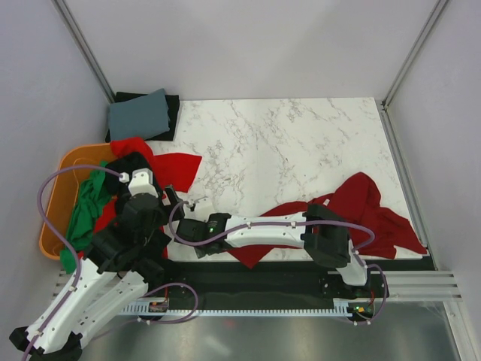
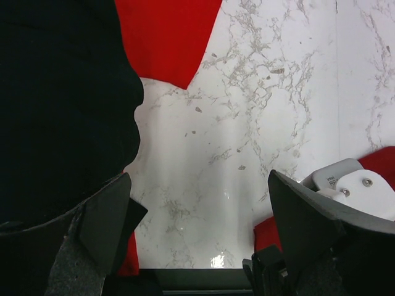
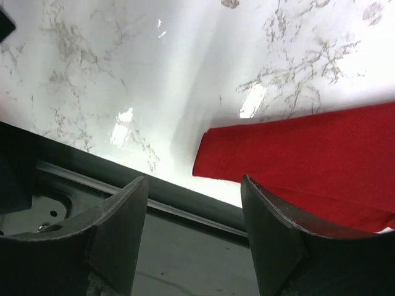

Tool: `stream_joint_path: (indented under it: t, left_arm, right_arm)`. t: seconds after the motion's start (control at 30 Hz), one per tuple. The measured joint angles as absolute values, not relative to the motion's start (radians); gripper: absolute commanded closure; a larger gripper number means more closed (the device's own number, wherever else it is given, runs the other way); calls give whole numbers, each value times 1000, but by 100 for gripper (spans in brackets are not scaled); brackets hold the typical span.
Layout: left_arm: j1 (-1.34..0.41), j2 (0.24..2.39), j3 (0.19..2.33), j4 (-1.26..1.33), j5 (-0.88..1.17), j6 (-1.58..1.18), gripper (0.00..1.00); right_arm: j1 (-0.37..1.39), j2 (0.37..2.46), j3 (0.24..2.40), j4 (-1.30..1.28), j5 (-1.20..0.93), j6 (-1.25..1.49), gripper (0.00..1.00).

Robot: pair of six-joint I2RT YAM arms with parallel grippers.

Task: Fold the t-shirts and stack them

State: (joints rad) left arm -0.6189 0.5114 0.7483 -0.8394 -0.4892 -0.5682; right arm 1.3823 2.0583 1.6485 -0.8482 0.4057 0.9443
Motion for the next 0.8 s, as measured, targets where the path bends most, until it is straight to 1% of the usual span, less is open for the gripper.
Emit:
stream_joint_path:
  t: [0.17,0.3,0.33,0.4,0.43,0.5,0.53,0.63,0.7,0.8]
  left_arm:
    - [-617,513,746,-844,-498,-568,0]
    - [-616,516,739,-867,-511,-568,0]
    - [-616,516,737,-871,-514,-568,0]
    - [-616,517,736,-881,-518,-568,0]
    - [-616,518,735,-884,-519,-568,0]
    - [-616,521,735,-885,-522,-568,0]
    - [-616,522,735,-886,-522,-568,0]
    - [-616,526,735,-885,-522,-568,0]
    - [-616,526,735,-883,-522,-568,0]
    - [-616,526,735,-880,-520,-568,0]
  right_arm:
    - [1385,2090,1677,-858,435,935,31]
    - [1383,2136,1685,-849,453,927,36]
    - [1382,2147,1685,-846,455,925,40]
    - [1377,2164,1685,-844,455,918,44]
    - [1376,2170,1684,-843,455,916,51]
    - [1374,2175,1679,-837,455,910,56]
    - [1372,2175,1675,-833,455,909,61]
    - [1370,2175,1665,-823,454,908,70]
    - [1370,2174,1660,-812,454,908,73]
    - [1370,2165,1642,-791,453,907,82]
